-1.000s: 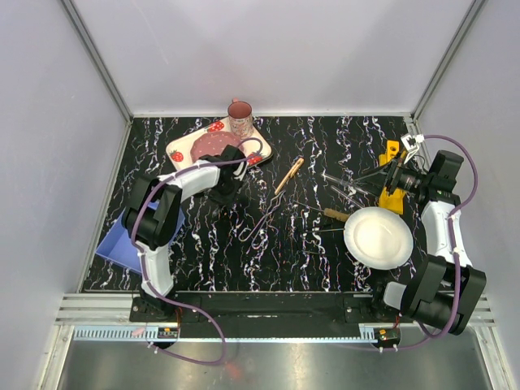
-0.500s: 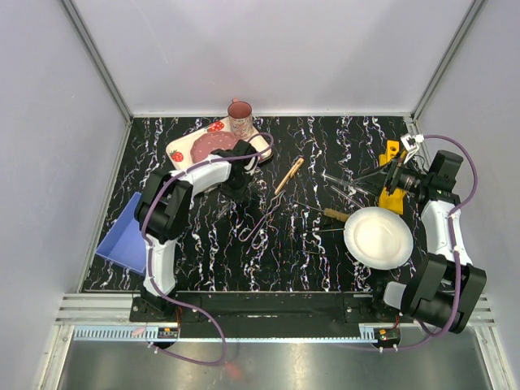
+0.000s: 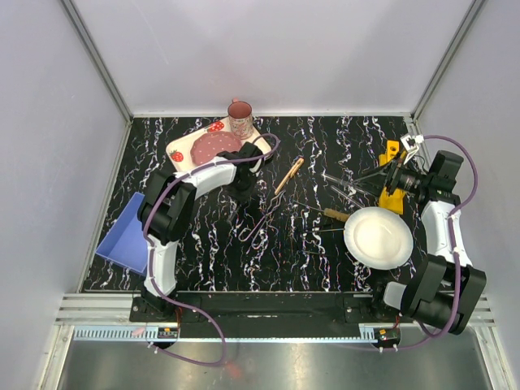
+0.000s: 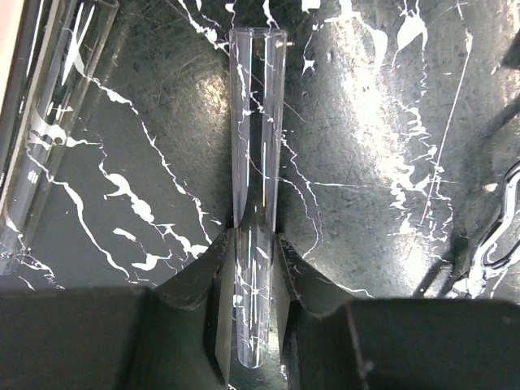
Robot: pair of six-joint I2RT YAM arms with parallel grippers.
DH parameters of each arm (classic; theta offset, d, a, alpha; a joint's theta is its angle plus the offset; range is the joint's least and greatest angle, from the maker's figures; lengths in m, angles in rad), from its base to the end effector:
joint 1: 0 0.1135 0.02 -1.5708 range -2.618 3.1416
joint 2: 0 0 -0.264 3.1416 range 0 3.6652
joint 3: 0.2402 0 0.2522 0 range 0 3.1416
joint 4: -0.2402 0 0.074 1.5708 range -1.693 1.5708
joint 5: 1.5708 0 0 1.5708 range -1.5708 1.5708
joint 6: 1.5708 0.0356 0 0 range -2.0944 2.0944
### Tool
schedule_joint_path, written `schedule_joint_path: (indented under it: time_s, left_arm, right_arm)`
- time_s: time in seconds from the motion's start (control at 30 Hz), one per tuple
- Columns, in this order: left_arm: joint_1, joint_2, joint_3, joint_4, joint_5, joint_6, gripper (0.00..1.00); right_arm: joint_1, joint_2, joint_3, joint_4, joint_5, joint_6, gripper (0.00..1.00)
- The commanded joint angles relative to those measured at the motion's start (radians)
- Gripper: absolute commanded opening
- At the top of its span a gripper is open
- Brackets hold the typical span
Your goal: Organize the chemistry lab equipment
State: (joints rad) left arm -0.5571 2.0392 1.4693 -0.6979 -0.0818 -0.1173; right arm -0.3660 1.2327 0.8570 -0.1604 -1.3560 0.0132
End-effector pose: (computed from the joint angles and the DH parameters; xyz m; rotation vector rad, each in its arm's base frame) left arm 0.3499 -0.2146 0.1629 0.5998 2.7645 -0.0337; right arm 0.2482 -0.0579 0.2868 -0.4330 1.7685 1.1471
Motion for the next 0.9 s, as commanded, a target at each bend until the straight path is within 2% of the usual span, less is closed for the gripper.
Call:
schedule_joint_path:
  time_s: [0.0,0.2,0.27,0.3,0.33,0.37,0.4,0.43,0.47,0.5,0.53,0.63,0.67,0.73,0.77,0.8,0.87]
  left_arm:
    - [-0.004,-0.036,-0.009,0.024,0.063,-0.059,0.16]
    - [-0.004,-0.100,-0.006,0.023,0.192,-0.085,0.16]
    - [-0.003,-0.128,-0.018,0.023,0.244,-0.093,0.16]
    - [0.000,-0.138,-0.024,0.024,0.260,-0.096,0.16]
    - [0.002,-0.158,-0.032,0.026,0.293,-0.097,0.15]
    - [0.005,-0.166,-0.046,0.031,0.310,-0.104,0.16]
    - [0.006,-0.177,-0.052,0.034,0.329,-0.107,0.15]
    - [0.011,-0.195,-0.061,0.041,0.364,-0.110,0.15]
    - [0.013,-0.201,-0.078,0.047,0.381,-0.120,0.15]
    - [0.016,-0.208,-0.084,0.061,0.401,-0.125,0.15]
    - [0.020,-0.223,-0.093,0.069,0.437,-0.131,0.15]
    - [0.031,-0.246,-0.118,0.100,0.519,-0.157,0.15]
    - [0.033,-0.252,-0.125,0.110,0.542,-0.169,0.15]
    - [0.037,-0.266,-0.130,0.118,0.609,-0.180,0.15]
    - [0.036,-0.269,-0.130,0.120,0.631,-0.189,0.15]
    - [0.036,-0.272,-0.130,0.121,0.652,-0.191,0.15]
    - [0.036,-0.283,-0.136,0.123,0.715,-0.208,0.15]
  right_arm:
    - [0.007,-0.044,0.013,-0.016,-0.057,-0.096,1.00]
    - [0.007,-0.061,0.048,-0.105,-0.120,-0.275,1.00]
    - [0.007,-0.073,0.100,-0.207,-0.115,-0.353,1.00]
    - [0.007,-0.073,0.131,-0.265,-0.101,-0.487,1.00]
    - [0.016,-0.070,0.169,-0.433,-0.083,-0.580,1.00]
    - [0.036,-0.061,0.265,-0.529,-0.015,-0.681,1.00]
    - [0.059,-0.049,0.316,-0.626,0.035,-0.884,1.00]
    - [0.132,-0.015,0.365,-0.803,0.090,-0.977,1.00]
    - [0.168,0.007,0.448,-0.879,0.189,-1.054,1.00]
    - [0.202,0.025,0.477,-0.942,0.228,-1.161,1.00]
    - [0.240,0.055,0.500,-1.028,0.257,-1.197,1.00]
    - [0.379,0.071,0.534,-1.106,0.349,-1.301,1.00]
    - [0.486,0.065,0.530,-1.108,0.416,-1.317,1.00]
    - [0.594,0.047,0.518,-1.101,0.501,-1.392,1.00]
    - [0.661,0.037,0.504,-1.093,0.594,-1.412,1.00]
    - [0.762,0.037,0.507,-1.090,0.632,-1.462,1.00]
    - [0.844,0.079,0.568,-1.154,0.688,-1.518,1.00]
